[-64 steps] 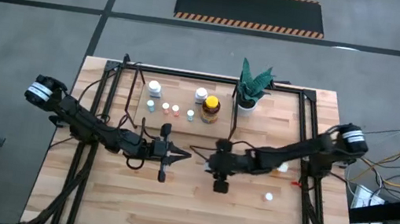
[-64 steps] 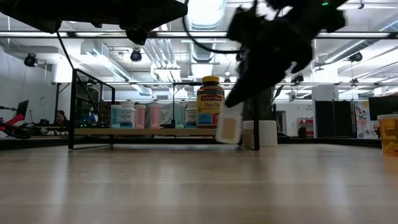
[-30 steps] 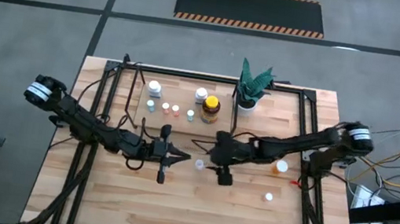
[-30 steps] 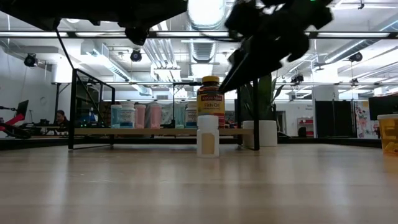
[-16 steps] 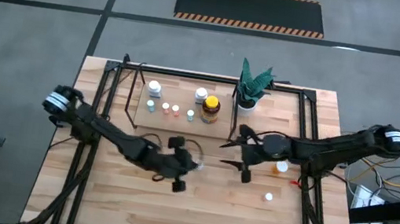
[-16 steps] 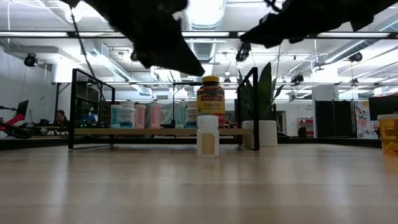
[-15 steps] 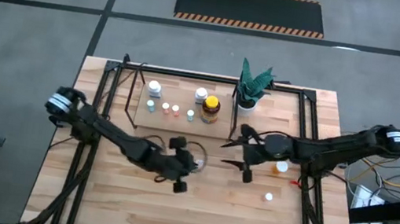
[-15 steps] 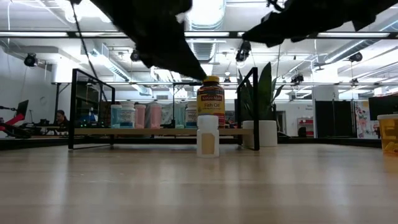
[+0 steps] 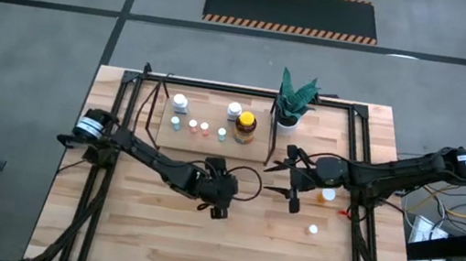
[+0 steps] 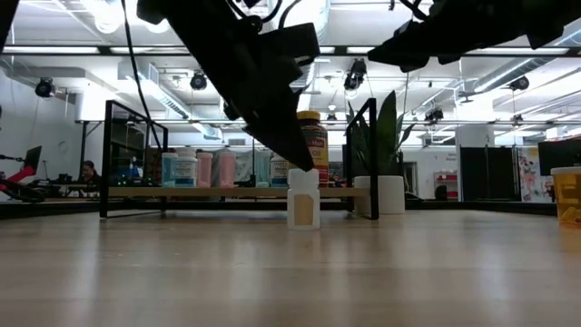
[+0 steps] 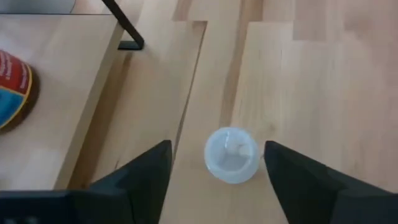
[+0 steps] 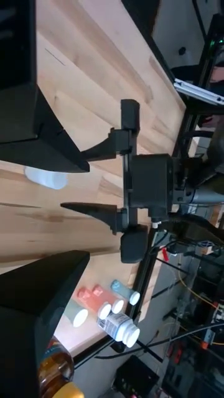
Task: Pick and place medicine bottles onto shelf by color
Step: Put the transparent medicine bottle on the shelf
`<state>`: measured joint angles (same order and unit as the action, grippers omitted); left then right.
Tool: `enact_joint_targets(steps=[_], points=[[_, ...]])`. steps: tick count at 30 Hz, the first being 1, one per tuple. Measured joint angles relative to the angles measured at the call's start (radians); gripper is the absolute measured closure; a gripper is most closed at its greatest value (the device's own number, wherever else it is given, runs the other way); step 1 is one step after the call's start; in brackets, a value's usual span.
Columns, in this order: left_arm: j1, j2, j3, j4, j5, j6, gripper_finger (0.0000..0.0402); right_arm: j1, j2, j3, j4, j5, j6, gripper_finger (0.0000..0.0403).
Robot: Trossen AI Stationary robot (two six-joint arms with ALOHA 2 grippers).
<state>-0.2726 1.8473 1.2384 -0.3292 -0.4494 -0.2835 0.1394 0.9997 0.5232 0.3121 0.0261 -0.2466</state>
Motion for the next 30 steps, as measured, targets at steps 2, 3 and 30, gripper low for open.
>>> enact_joint_targets(steps=[2, 3, 30], points=[[-0.001, -0.001, -0.002, 0.008, 0.005, 0.000, 0.0153, 0.000, 0.004, 0.000, 0.000, 0.000, 0.000, 0.0196], [-0.001, -0.001, -0.004, 0.011, 0.006, 0.001, 0.0152, 0.000, 0.007, 0.000, 0.000, 0.000, 0.000, 0.0196], [0.008, 0.023, -0.010, 0.050, 0.050, 0.019, 0.0285, 0.000, 0.042, 0.000, 0.000, 0.000, 0.026, 0.0195]])
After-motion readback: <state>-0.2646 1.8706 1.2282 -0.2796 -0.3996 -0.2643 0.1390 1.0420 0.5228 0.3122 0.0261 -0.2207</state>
